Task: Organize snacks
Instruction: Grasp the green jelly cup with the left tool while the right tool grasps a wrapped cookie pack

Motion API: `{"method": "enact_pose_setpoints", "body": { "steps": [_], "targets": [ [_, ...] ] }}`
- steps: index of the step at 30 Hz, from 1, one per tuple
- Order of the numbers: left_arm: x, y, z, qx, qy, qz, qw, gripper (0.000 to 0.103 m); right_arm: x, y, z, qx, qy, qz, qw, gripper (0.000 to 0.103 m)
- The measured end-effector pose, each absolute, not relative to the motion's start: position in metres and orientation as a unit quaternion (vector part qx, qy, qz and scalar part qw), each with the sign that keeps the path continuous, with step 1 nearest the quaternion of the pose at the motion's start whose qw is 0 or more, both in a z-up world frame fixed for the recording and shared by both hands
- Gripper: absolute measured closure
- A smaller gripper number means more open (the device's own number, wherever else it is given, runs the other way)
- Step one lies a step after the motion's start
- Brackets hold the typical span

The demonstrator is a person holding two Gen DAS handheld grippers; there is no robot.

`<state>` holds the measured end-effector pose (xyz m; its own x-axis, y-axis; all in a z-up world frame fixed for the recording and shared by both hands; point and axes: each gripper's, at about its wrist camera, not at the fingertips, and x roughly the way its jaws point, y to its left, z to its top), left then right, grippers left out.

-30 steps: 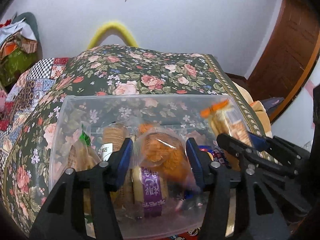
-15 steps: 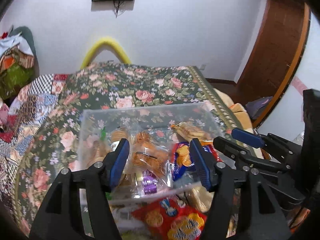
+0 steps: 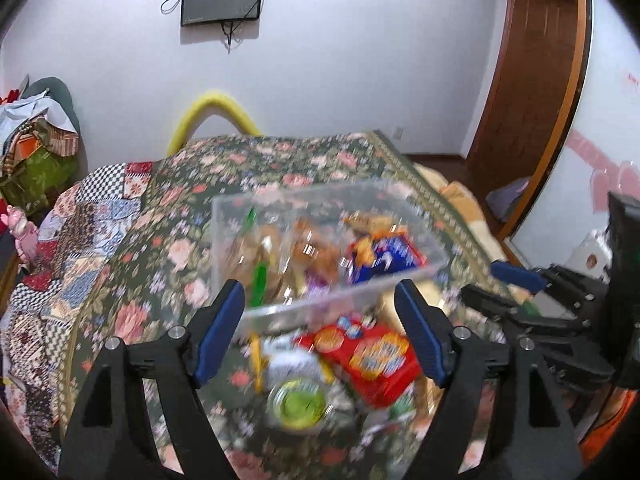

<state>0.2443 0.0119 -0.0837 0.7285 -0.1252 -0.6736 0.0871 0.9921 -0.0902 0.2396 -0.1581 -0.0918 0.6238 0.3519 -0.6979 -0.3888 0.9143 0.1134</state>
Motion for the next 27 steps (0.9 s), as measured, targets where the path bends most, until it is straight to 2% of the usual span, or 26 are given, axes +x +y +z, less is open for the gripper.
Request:
{"method": "enact_pose_setpoints", "body": {
  "steps": [13,16,18,27],
  "targets": [
    [0.192,0.034,-0.151,-0.003,0.427,-0.042,0.903,0.026,0.212,-0.156,-0.155,-0.040,0.459,0.195,0.866,0.051],
    [0.191,0.036,-0.169,-0.018,0.443,-0.044,0.895,0.026,0.215,-0.150,-0.163,-0.036,0.472,0.199,0.858,0.048],
    [0.193,0.035,-0.178,-0.022,0.452,-0.045,0.891,0.026,0.217,-0.145,-0.166,-0.034,0.475,0.202,0.856,0.041],
    [0.214,0.026,-0.206,-0.027,0.471,-0.051,0.880,0.026,0.209,-0.156,-0.171,-0.054,0.473,0.196,0.857,0.041]
  ]
}}
